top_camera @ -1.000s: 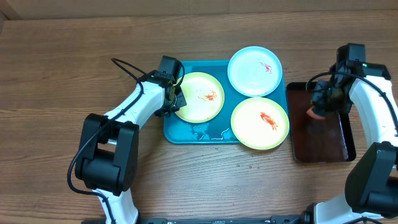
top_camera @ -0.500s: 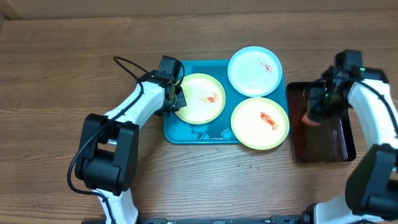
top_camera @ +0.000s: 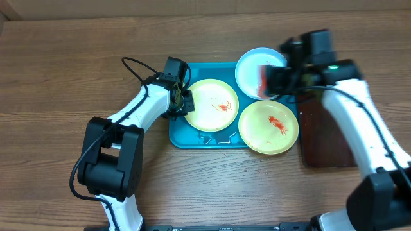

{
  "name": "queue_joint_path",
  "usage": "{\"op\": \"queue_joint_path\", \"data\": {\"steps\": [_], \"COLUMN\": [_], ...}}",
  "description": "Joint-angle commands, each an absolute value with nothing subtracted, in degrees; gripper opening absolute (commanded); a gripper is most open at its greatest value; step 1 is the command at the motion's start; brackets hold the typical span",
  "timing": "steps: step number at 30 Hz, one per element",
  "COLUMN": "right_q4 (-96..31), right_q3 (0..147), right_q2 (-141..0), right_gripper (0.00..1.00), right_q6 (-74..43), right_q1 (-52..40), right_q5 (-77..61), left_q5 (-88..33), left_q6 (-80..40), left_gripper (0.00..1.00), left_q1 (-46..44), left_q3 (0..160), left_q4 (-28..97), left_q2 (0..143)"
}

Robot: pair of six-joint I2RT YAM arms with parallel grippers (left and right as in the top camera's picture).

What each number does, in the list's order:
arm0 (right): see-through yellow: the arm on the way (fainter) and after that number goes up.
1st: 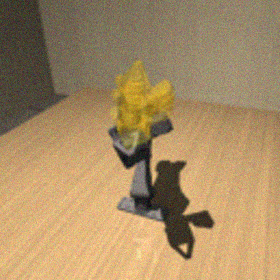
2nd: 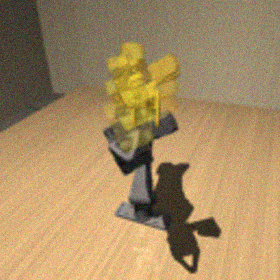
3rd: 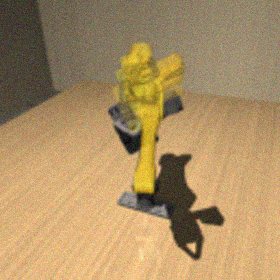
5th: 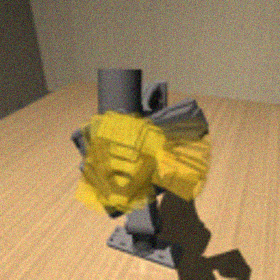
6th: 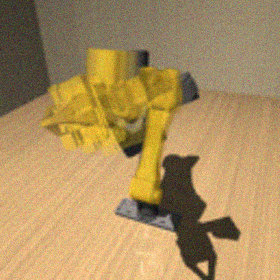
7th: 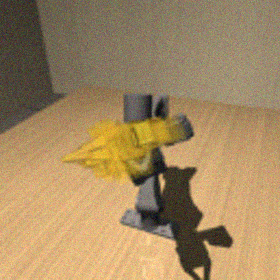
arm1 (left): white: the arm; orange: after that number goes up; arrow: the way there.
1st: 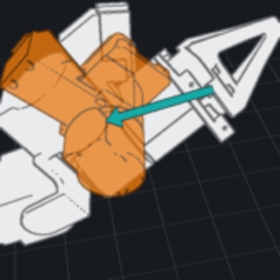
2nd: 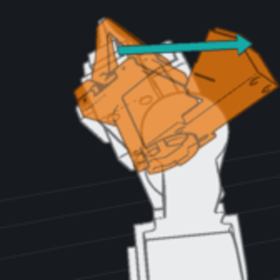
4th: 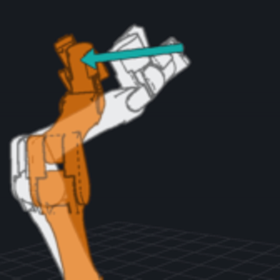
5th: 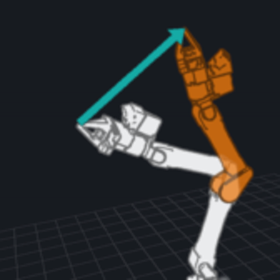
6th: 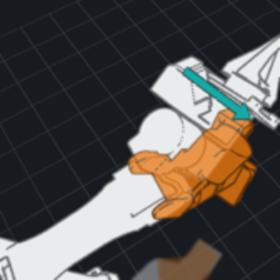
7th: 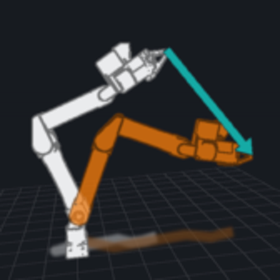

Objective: Clean dirty plates on tray and stack at the side
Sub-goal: 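Lift the sponge with right gripper and move it over the left yellow plate, then scrub the left yellow plate with the sponge while left gripper holds its rim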

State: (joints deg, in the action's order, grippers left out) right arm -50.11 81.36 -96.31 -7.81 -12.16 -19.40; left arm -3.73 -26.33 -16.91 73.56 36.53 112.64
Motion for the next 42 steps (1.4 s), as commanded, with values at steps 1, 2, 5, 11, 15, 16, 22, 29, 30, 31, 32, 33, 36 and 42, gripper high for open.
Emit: {"op": "queue_joint_path", "data": {"steps": [1,2,5,11,15,16,22,29,30,31,32,33,36,42], "right_q4": [-48.25,-47.99,-47.18,-45.21,-43.07,-42.44,-37.30,-33.76,-32.93,-32.49,-32.03,-31.42,-29.26,-29.69], "right_q3": [82.08,82.08,82.08,82.08,82.08,82.08,82.08,82.11,82.13,82.13,82.13,82.13,82.13,83.96], "right_q2": [-100.44,-101.86,-105.41,-111.26,-115.50,-116.27,-117.62,-121.91,-122.28,-122.41,-122.41,-122.41,-122.45,-122.45], "right_gripper": [0.04,0.04,0.04,0.04,0.04,0.04,0.04,0.04,0.04,0.04,0.04,0.04,0.04,0.04], "right_q6": [-13.80,-14.87,-16.60,-20.53,-22.79,-22.81,-24.60,-30.09,-30.06,-30.02,-30.02,-29.93,-29.06,-27.83], "right_q1": [-16.80,-18.20,-21.32,-25.21,-25.67,-25.67,-25.71,-25.71,-25.78,-25.89,-26.06,-26.33,-27.51,-28.25], "right_q5": [-20.43,-20.36,-20.23,-17.17,-16.86,-17.50,-19.14,-20.05,-20.78,-21.15,-21.15,-21.37,-22.50,-20.62], "left_q5": [-4.51,-4.54,-4.54,-4.56,-4.64,-4.99,-6.66,-7.57,-7.60,-7.60,-7.60,-7.60,-7.60,-7.53], "left_q6": [-24.45,-24.49,-25.08,-25.93,-25.96,-25.93,-25.93,-25.91,-25.91,-25.91,-25.91,-25.85,-25.74,-25.74], "left_gripper": [0.04,0.04,0.04,0.04,0.04,0.04,0.04,0.04,0.04,0.04,0.04,0.04,0.04,0.04], "left_q1": [-16.88,-16.69,-15.92,-14.90,-14.92,-14.92,-14.92,-14.92,-14.92,-14.92,-14.94,-14.96,-15.03,-15.03], "left_q3": [73.28,73.28,73.28,73.28,73.28,73.28,73.28,73.28,73.28,73.28,73.28,73.28,73.28,73.28], "left_q4": [36.36,36.29,36.14,36.14,36.16,36.14,36.12,36.23,36.36,36.42,36.56,36.67,37.04,37.21], "left_q2": [113.47,113.47,113.47,113.47,113.47,113.47,113.47,113.47,113.47,113.47,113.47,113.47,113.47,113.47]}}
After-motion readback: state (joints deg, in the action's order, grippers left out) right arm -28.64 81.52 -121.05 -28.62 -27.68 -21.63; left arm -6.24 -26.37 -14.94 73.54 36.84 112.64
